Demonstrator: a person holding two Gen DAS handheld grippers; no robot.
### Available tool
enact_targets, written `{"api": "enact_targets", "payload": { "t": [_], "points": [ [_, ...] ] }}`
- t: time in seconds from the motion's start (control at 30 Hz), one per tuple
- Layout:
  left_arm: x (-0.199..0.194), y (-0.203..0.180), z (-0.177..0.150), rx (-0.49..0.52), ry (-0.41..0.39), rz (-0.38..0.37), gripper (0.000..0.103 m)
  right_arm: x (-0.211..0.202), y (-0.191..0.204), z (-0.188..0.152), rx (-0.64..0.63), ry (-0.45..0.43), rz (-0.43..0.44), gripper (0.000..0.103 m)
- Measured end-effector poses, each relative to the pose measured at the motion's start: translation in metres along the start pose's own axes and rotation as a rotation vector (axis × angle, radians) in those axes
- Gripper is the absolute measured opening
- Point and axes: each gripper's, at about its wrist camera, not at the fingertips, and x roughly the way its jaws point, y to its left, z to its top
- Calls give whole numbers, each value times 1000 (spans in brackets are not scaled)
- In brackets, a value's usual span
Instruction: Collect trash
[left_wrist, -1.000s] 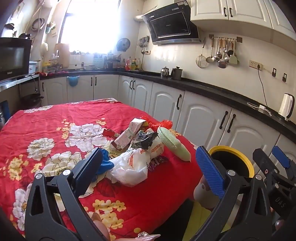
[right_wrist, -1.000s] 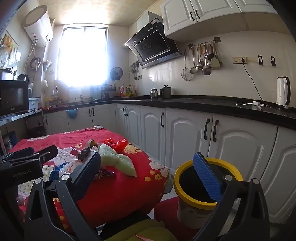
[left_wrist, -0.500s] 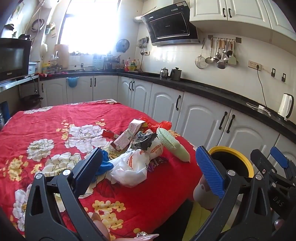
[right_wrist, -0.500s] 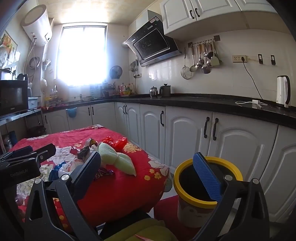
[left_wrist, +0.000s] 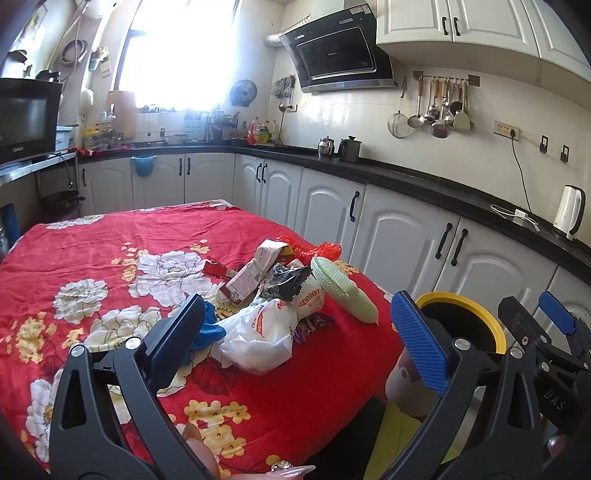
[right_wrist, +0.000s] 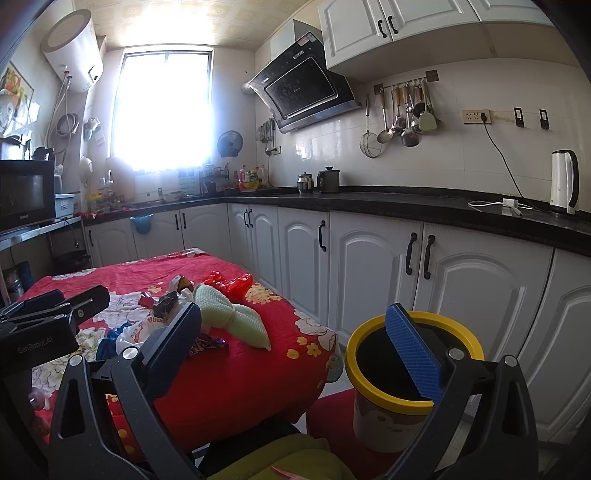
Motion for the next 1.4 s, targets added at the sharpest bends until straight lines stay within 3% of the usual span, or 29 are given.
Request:
{"api": "enact_targets", "payload": {
  "t": [1.0, 1.4],
  "points": [
    [-2, 1, -2, 2, -3, -2, 92, 3, -4, 2, 1, 6, -3, 97],
    [0, 22, 2, -39, -17, 30, 92, 7, 11, 5, -54, 29, 105, 97]
  ]
}}
